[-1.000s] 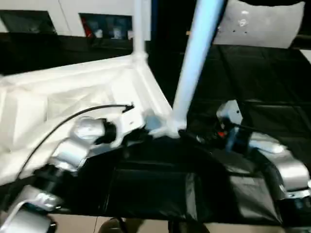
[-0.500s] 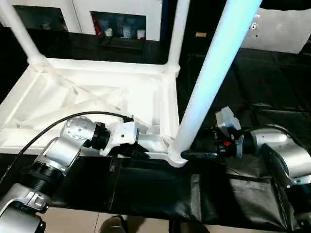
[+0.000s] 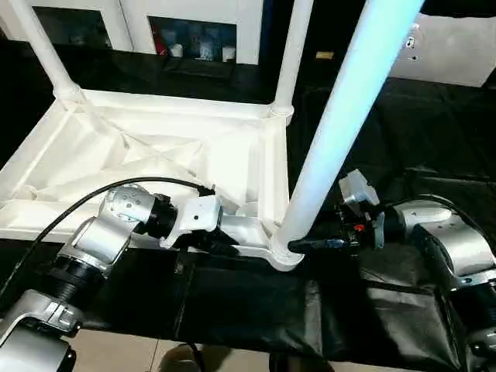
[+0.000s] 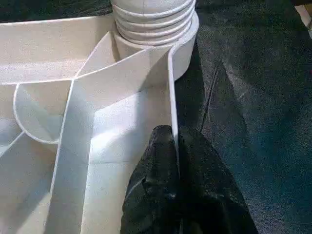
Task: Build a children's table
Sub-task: Rotate leg to tighten
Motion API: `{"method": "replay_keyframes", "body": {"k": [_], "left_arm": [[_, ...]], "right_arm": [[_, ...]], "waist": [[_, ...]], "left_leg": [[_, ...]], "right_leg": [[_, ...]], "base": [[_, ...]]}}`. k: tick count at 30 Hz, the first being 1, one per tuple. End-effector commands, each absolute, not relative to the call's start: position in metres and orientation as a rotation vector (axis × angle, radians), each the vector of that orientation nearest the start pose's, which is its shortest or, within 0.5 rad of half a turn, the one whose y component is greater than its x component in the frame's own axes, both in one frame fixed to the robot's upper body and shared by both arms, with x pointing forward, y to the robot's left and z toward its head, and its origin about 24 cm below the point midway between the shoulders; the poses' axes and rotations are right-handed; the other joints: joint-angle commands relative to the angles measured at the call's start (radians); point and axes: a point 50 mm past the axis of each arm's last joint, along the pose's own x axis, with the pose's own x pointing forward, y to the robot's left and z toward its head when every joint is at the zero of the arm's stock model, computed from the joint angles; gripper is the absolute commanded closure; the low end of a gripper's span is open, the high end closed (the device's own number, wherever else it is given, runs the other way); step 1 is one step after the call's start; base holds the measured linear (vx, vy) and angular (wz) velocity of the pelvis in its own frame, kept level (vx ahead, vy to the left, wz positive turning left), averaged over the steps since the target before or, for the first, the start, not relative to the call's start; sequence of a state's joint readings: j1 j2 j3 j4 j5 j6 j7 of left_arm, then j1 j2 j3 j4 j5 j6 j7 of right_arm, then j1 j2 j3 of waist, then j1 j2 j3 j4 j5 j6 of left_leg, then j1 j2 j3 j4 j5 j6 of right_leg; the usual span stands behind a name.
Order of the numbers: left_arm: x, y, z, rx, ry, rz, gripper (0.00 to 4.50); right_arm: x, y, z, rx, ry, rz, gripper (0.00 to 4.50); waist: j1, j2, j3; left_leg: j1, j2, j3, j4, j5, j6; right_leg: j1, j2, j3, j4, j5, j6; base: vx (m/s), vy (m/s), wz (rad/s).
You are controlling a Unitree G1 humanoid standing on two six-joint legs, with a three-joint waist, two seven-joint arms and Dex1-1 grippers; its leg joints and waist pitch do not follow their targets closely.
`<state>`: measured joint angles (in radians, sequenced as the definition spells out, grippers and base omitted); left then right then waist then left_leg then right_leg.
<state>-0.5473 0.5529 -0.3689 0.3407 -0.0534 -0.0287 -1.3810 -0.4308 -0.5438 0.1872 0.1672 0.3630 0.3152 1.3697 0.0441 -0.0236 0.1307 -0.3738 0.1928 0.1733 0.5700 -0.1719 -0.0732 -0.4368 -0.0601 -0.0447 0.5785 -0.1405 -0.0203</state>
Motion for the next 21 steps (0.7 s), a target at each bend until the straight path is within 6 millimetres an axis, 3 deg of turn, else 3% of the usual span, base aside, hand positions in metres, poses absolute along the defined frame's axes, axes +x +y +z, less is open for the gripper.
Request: {"method": "replay_keyframes", "body": {"k": [1, 4, 6, 8, 9, 11, 13, 14, 16, 20, 21], "left_arm": [[0.298, 0.137, 0.088, 0.643, 0.283, -1.563, 4.50], [0.305, 0.128, 0.092, 0.575, 0.276, -1.440, 4.50], [0.307, 0.120, 0.094, 0.532, 0.272, -1.390, 4.50], [0.309, 0.113, 0.094, 0.521, 0.269, -1.350, 4.50], [0.310, 0.108, 0.094, 0.514, 0.270, -1.316, 4.50], [0.312, 0.102, 0.094, 0.502, 0.267, -1.290, 4.50], [0.317, 0.082, 0.094, 0.448, 0.250, -1.205, 4.50], [0.318, 0.074, 0.094, 0.432, 0.247, -1.171, 4.50], [0.322, 0.063, 0.095, 0.404, 0.239, -1.112, 4.50], [0.327, 0.045, 0.098, 0.383, 0.232, -1.026, 4.50], [0.328, 0.042, 0.099, 0.387, 0.229, -1.010, 4.50]], "right_arm": [[0.275, -0.149, 0.098, -0.068, 0.268, 1.529, 2.55], [0.271, -0.138, 0.095, 0.013, 0.250, 1.448, 2.55], [0.271, -0.128, 0.091, 0.011, 0.241, 1.353, 2.55], [0.274, -0.119, 0.088, 0.013, 0.225, 1.247, 2.55], [0.277, -0.112, 0.085, 0.030, 0.219, 1.166, 2.55], [0.279, -0.106, 0.084, 0.056, 0.213, 1.110, 2.56], [0.286, -0.088, 0.084, 0.120, 0.195, 0.954, 2.56], [0.289, -0.082, 0.085, 0.141, 0.193, 0.889, 2.56], [0.295, -0.072, 0.087, 0.175, 0.194, 0.775, 2.56], [0.302, -0.053, 0.095, 0.266, 0.172, 0.646, 2.56], [0.303, -0.051, 0.096, 0.276, 0.161, 0.625, 2.56]], "waist": [[-0.004, -0.006, -0.063], [-0.004, -0.007, -0.064], [-0.007, -0.008, -0.060], [-0.013, -0.008, -0.057], [-0.024, -0.010, -0.055], [-0.026, -0.011, -0.057], [-0.045, -0.009, -0.054], [-0.045, -0.008, -0.055], [-0.050, -0.007, -0.057], [-0.054, -0.005, -0.061], [-0.055, -0.002, -0.065]], "left_leg": [[0.013, 0.031, 0.003, -0.059, -0.193, 0.078], [0.015, 0.032, 0.003, -0.060, -0.202, 0.070], [0.013, 0.028, 0.000, -0.063, -0.218, 0.050], [0.012, 0.026, -0.003, -0.066, -0.231, 0.036], [0.003, 0.022, -0.007, -0.070, -0.239, 0.023], [0.005, 0.021, -0.008, -0.070, -0.245, 0.021], [0.008, 0.020, -0.007, -0.068, -0.264, 0.018], [0.011, 0.019, -0.008, -0.067, -0.270, 0.017], [0.011, 0.018, -0.010, -0.068, -0.267, 0.013], [0.009, 0.016, -0.008, -0.068, -0.254, 0.027], [0.008, 0.016, -0.004, -0.066, -0.236, 0.034]], "right_leg": [[0.058, -0.062, 0.042, -0.065, -0.347, -0.200], [0.057, -0.062, 0.042, -0.067, -0.364, -0.195], [0.055, -0.063, 0.041, -0.073, -0.422, -0.172], [0.051, -0.063, 0.040, -0.078, -0.474, -0.147], [0.058, -0.065, 0.037, -0.083, -0.530, -0.114], [0.055, -0.064, 0.036, -0.085, -0.547, -0.106], [0.044, -0.061, 0.038, -0.092, -0.564, -0.095], [0.043, -0.062, 0.037, -0.095, -0.574, -0.093], [0.042, -0.062, 0.037, -0.096, -0.573, -0.088], [0.045, -0.057, 0.040, -0.090, -0.483, -0.097], [0.048, -0.055, 0.042, -0.084, -0.419, -0.110]], "base": [[0.000, 0.000, 0.00], [0.000, 0.000, 0.00], [0.000, 0.000, 0.00], [0.000, 0.000, 0.00], [0.000, 0.000, 0.00], [0.000, 0.000, 0.00], [0.000, 0.000, 0.00], [0.000, 0.000, 0.00], [0.000, 0.000, 0.00], [0.000, 0.000, 0.00], [0.000, 0.000, 0.00]]}}
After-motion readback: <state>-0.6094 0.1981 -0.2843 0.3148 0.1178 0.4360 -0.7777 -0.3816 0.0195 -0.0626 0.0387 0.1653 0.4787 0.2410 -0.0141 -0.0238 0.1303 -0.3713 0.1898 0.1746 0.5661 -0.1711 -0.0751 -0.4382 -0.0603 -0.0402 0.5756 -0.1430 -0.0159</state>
